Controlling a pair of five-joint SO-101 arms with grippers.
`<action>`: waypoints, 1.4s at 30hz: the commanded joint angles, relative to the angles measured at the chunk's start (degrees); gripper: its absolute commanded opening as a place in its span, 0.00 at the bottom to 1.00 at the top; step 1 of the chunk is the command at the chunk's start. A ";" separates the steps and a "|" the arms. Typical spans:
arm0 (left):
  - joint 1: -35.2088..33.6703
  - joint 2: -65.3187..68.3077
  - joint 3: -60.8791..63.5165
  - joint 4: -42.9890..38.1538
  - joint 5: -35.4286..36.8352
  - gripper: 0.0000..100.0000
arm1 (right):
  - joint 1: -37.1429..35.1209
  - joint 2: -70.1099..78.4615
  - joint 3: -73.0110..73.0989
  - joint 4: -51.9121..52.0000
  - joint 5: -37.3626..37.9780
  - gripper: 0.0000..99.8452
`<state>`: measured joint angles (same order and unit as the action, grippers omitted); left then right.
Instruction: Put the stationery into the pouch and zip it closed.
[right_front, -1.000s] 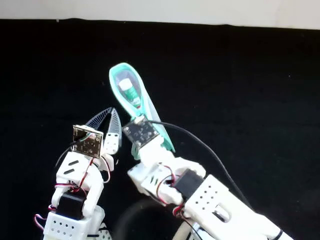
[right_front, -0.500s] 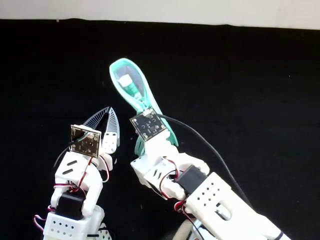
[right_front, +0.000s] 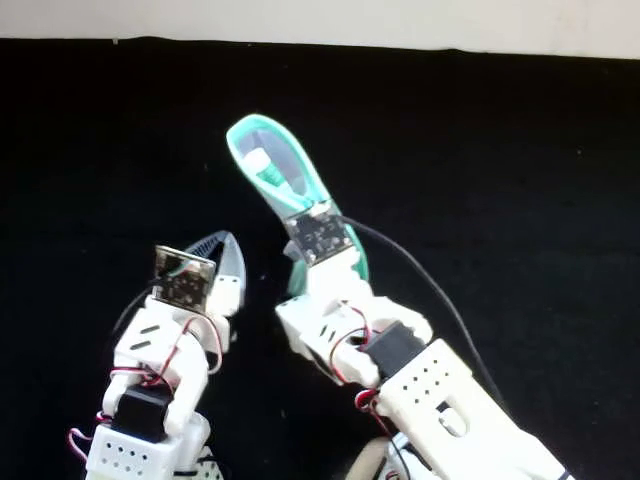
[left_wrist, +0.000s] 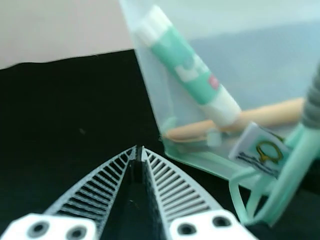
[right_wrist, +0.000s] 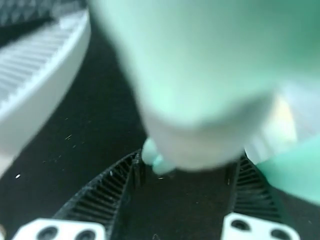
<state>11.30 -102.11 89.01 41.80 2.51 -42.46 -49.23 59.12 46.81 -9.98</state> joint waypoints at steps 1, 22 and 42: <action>4.18 -0.57 -0.48 0.62 -0.18 0.01 | 2.42 0.04 -0.31 -0.75 -0.44 0.26; 6.73 -0.57 -0.48 0.62 -0.18 0.01 | 6.11 -0.04 -0.22 -0.40 -0.09 0.02; 5.05 -0.57 1.54 0.44 -0.26 0.01 | 5.76 -0.48 -18.77 27.03 6.15 0.01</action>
<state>16.92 -102.11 91.03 42.24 2.51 -37.19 -49.14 48.75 68.09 -5.58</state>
